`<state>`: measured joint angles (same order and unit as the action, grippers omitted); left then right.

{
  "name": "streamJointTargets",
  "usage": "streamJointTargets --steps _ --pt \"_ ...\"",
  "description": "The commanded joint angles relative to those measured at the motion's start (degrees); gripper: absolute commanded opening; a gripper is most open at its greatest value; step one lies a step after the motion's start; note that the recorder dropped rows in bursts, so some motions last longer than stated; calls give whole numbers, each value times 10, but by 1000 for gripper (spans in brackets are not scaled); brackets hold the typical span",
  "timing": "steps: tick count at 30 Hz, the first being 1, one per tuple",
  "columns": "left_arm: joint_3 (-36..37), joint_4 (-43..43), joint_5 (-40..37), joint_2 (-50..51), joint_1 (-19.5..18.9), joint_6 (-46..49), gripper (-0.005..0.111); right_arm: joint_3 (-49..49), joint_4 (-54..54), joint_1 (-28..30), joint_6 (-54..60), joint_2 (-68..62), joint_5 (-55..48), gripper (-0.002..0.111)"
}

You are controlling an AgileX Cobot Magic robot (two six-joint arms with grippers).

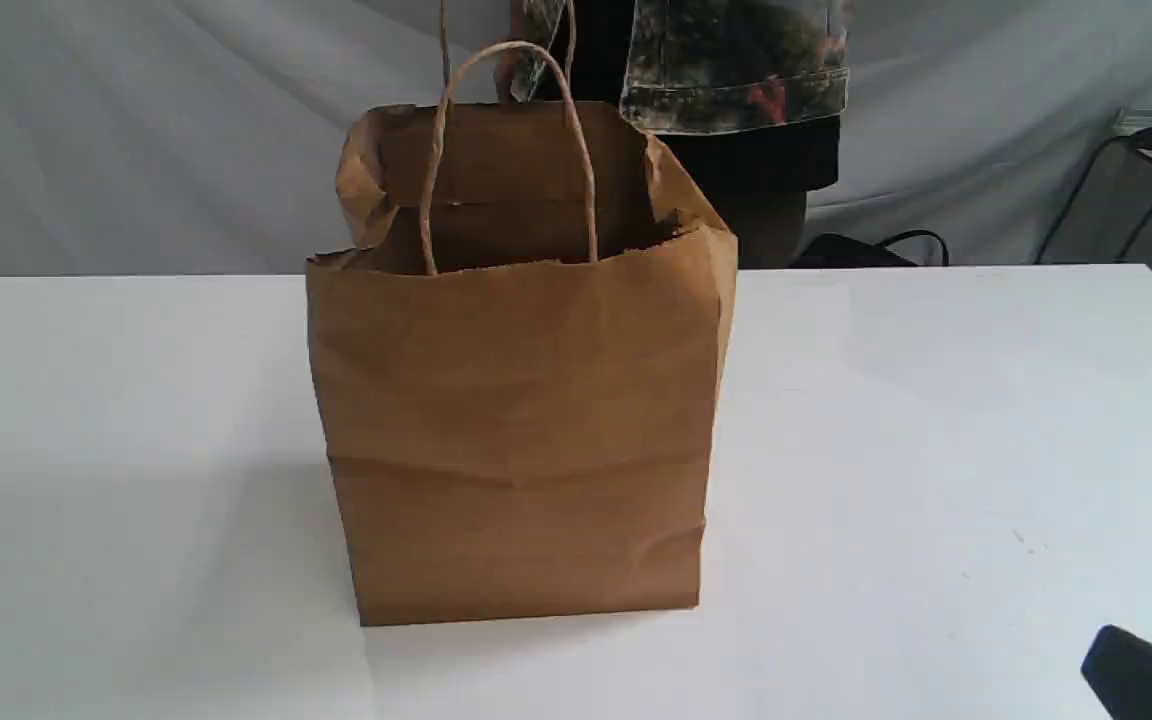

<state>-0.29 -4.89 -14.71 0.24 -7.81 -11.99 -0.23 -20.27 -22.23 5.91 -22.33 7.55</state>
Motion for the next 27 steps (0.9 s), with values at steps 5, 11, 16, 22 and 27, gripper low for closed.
streamJointTargets --steps 5,11,16,22,27 --pt "3 4 -13 -2 4 -11 61 2 -1 4 -2 1 -2 78" --pt "3 4 -13 -2 4 -10 61 2 -1 4 -2 1 -2 78" --pt "3 4 -13 -2 4 -10 61 2 -1 4 -4 1 -2 78" --pt "3 4 -13 -2 4 -10 61 2 -1 4 -4 1 -2 78" --pt "3 4 -13 -2 4 -10 61 2 4 1 6 1 -1 78"
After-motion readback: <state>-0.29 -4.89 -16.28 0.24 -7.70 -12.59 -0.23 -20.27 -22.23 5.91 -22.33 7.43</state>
